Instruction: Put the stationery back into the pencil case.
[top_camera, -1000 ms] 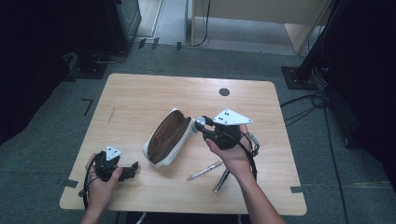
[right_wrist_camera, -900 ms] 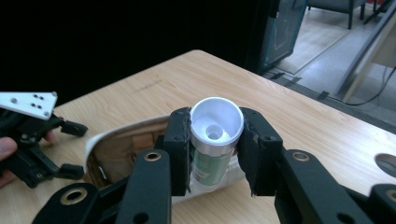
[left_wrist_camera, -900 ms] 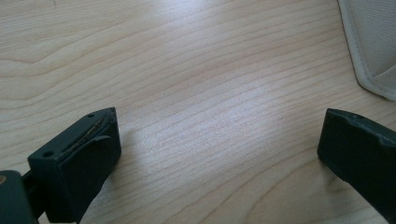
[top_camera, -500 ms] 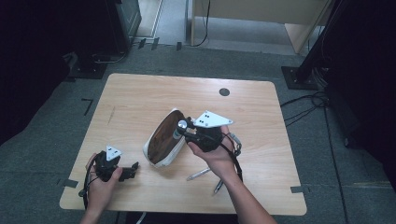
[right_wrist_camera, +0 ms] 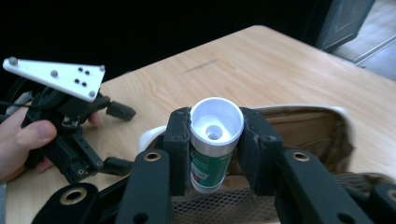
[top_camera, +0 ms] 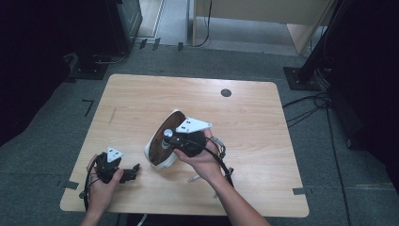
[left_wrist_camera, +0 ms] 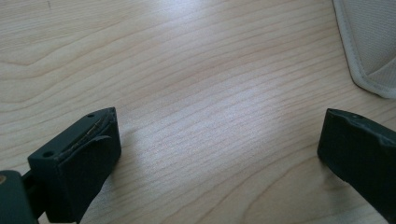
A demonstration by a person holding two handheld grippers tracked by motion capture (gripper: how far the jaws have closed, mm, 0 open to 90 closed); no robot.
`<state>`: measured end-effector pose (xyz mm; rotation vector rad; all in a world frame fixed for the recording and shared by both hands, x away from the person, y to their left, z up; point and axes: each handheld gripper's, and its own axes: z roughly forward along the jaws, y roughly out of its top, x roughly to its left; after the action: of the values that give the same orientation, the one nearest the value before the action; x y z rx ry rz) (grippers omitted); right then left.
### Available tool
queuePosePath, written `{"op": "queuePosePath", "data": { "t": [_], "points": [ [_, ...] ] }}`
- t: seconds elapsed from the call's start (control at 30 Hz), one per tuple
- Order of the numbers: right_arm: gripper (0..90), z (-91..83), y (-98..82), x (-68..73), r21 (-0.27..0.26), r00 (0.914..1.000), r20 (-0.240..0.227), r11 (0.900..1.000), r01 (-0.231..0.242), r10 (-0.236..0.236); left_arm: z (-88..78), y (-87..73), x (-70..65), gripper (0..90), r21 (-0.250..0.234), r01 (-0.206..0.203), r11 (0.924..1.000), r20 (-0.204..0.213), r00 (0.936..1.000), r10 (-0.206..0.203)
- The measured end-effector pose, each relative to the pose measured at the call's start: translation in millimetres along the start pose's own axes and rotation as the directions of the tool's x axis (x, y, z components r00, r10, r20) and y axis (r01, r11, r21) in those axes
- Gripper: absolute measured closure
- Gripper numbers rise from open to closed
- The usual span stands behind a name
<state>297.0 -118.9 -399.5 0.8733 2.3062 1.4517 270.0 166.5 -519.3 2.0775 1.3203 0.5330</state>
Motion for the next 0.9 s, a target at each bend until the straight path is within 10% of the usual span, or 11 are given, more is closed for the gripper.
{"op": "queuePosePath", "data": {
  "t": [0.9],
  "points": [
    [65.7,35.0,-14.7,11.8,0.059,0.9996,-0.007,0.998,0.028,-0.027,0.0,0.0,-0.1,0.0,0.001,-0.004,1.0000,0.004,1.0000,0.004]
  ]
}}
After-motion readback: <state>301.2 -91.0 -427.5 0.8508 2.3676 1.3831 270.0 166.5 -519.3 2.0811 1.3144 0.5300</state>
